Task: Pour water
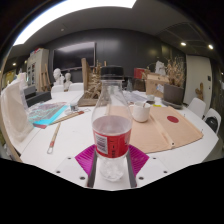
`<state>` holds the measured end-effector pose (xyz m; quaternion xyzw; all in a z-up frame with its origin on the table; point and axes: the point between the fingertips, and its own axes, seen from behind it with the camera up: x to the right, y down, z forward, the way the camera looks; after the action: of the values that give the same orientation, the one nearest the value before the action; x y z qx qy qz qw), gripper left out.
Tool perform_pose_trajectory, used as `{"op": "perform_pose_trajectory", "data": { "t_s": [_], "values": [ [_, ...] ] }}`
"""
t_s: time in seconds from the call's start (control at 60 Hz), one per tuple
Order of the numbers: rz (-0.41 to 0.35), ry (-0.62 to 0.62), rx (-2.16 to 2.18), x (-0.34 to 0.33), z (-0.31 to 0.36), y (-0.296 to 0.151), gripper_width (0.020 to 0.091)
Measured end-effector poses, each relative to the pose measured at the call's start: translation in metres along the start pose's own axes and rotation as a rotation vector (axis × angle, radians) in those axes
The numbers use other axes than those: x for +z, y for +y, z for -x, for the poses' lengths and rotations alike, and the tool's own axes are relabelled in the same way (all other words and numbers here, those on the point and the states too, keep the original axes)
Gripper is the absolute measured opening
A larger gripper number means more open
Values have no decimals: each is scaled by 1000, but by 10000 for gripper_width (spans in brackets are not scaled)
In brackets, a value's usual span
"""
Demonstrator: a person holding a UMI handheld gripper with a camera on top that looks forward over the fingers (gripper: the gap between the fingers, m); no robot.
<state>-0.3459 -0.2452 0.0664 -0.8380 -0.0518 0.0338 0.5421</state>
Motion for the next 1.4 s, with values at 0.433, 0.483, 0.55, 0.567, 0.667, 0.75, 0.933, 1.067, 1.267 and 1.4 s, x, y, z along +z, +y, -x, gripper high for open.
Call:
{"op": "perform_pose_trajectory", "data": {
  "t_s": [0.433,0.483,0.55,0.567,0.667,0.75,0.933,1.067,1.267,1.4],
  "values": [
    [-24,-32,113,14,23,-67,244],
    [-50,-58,167,21,32,-93,244],
    [-86,-101,258,35,40,-131,244],
    [-94,-113,282,38,43,-141,244],
    [-124,-204,493,62,56,-194,243],
    [-121,-295,713,90,55,-229,241],
    [-31,-467,1258,147,45,-261,240],
    [38,-532,1565,186,32,-260,240],
    [93,-628,1911,210,16,-265,241],
    [111,-630,1972,221,12,-258,241]
  ]
}}
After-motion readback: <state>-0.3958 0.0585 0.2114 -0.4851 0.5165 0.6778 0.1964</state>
